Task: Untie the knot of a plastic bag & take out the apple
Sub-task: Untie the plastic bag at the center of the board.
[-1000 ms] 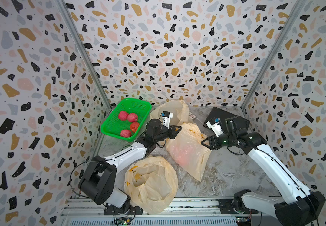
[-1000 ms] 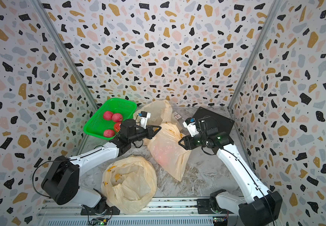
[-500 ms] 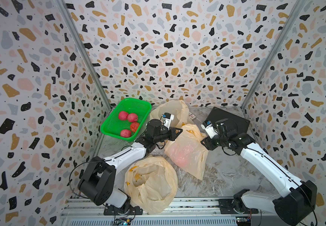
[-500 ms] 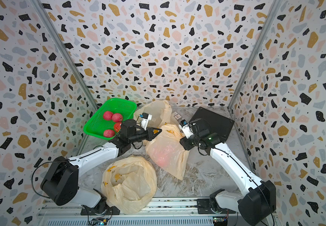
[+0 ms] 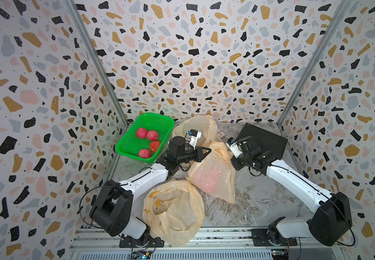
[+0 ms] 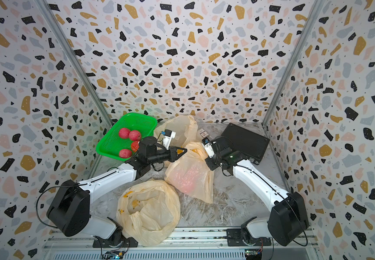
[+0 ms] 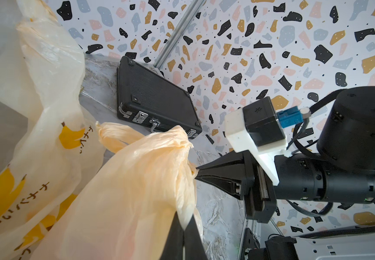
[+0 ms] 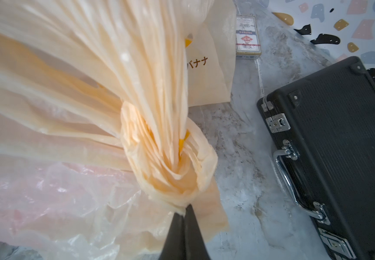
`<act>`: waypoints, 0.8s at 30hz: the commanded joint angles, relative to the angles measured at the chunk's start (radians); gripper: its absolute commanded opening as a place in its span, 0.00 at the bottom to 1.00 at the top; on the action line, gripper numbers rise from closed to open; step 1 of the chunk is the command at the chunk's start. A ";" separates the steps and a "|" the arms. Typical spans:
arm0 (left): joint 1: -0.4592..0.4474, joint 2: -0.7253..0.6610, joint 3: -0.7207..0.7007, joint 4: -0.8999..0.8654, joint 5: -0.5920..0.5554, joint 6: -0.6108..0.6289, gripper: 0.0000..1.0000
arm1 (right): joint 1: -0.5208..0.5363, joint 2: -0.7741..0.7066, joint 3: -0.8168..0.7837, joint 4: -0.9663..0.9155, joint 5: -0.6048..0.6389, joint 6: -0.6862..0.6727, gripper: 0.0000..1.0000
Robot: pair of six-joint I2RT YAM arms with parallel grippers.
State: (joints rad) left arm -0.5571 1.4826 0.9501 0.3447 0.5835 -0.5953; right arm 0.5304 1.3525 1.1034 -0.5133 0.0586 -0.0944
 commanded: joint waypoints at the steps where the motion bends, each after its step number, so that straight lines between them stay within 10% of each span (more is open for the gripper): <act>1: 0.006 -0.039 0.009 0.023 0.016 0.007 0.00 | -0.006 -0.048 0.019 -0.049 0.063 0.033 0.00; 15: 0.071 -0.032 -0.084 0.111 -0.002 -0.055 0.00 | -0.183 -0.371 -0.151 -0.163 -0.191 0.299 0.00; 24: 0.139 0.084 -0.202 0.499 0.028 -0.299 0.00 | -0.296 -0.598 -0.357 0.043 -0.511 0.505 0.00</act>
State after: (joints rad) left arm -0.4160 1.5330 0.7372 0.6304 0.5789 -0.7933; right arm 0.2394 0.7723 0.7677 -0.5594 -0.2829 0.3241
